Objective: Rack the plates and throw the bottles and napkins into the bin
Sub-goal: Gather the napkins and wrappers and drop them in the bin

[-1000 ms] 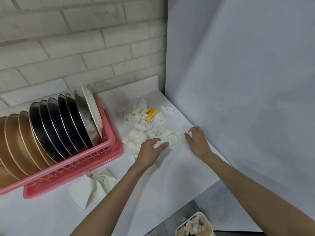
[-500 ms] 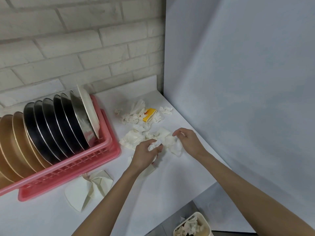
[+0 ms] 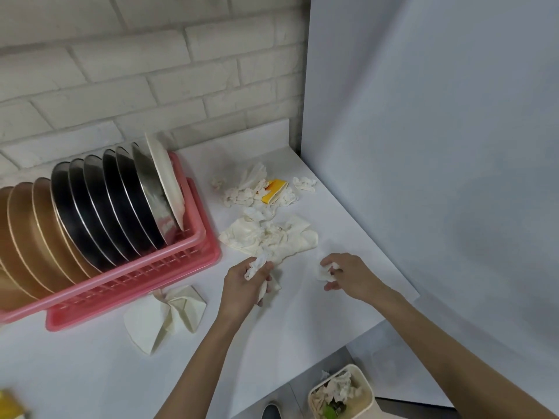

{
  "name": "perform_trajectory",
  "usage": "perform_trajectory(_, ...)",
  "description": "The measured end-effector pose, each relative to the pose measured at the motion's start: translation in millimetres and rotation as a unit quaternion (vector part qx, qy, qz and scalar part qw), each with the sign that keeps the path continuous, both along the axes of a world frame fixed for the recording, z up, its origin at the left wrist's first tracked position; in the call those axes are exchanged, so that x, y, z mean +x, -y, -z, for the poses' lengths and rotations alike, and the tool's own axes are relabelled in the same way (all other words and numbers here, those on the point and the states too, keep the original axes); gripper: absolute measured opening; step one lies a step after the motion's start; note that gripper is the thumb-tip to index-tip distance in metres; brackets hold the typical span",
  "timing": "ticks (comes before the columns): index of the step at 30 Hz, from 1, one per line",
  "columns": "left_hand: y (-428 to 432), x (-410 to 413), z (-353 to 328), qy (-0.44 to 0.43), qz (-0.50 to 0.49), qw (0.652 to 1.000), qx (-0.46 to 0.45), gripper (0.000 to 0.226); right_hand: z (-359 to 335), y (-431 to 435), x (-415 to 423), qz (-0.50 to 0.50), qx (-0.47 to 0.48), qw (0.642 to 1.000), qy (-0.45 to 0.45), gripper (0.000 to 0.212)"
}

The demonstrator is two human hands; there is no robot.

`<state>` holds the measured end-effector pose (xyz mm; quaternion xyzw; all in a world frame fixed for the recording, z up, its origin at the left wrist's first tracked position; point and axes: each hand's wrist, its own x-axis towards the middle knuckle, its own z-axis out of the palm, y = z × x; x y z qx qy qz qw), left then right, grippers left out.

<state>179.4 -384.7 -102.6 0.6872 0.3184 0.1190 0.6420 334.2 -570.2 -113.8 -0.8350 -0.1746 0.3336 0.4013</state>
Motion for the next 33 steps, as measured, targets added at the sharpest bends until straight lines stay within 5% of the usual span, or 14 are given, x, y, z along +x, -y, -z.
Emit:
perform_trajectory(4, 7, -11, -5, 0.023, -0.029, 0.999, -0.019, 0.014, -6, -6, -23, 0.031, 0.060, 0.997, -0.045, 0.032)
perform_trajectory(8, 8, -24, -6, 0.020, -0.059, 0.998, -0.029, 0.019, -18, -19, -48, 0.090, 0.185, 0.962, -0.181, 0.030)
perform_trajectory(13, 5, -32, -17, 0.004, -0.085, 0.996, -0.031, 0.022, -23, -37, -62, 0.066, 0.173, 0.980, -0.074, 0.045)
perform_trajectory(18, -5, -38, -39, 0.039, -0.104, 0.990, -0.087, 0.042, -38, -63, -68, 0.066, 0.272, 0.952, -0.125, 0.018)
perform_trajectory(20, -8, -37, -47, 0.049, -0.102, 0.988, -0.101, 0.053, -43, -71, -66, 0.059, 0.296, 0.944, -0.136, 0.036)
perform_trajectory(22, -11, -38, -53, 0.055, -0.105, 0.987, -0.105, 0.058, -52, -78, -69, 0.047, 0.308, 0.939, -0.147, 0.033)
perform_trajectory(25, -12, -41, -55, 0.078, -0.129, 0.983, -0.101, 0.044, -60, -86, -76, 0.050, 0.321, 0.928, -0.184, 0.017)
perform_trajectory(29, -10, -44, -57, 0.101, -0.155, 0.978, -0.098, 0.016, -65, -92, -83, 0.074, 0.300, 0.927, -0.214, 0.034)
perform_trajectory(33, -8, -46, -59, 0.127, -0.171, 0.976, -0.051, 0.023, -70, -93, -86, 0.074, 0.304, 0.937, -0.152, 0.037)
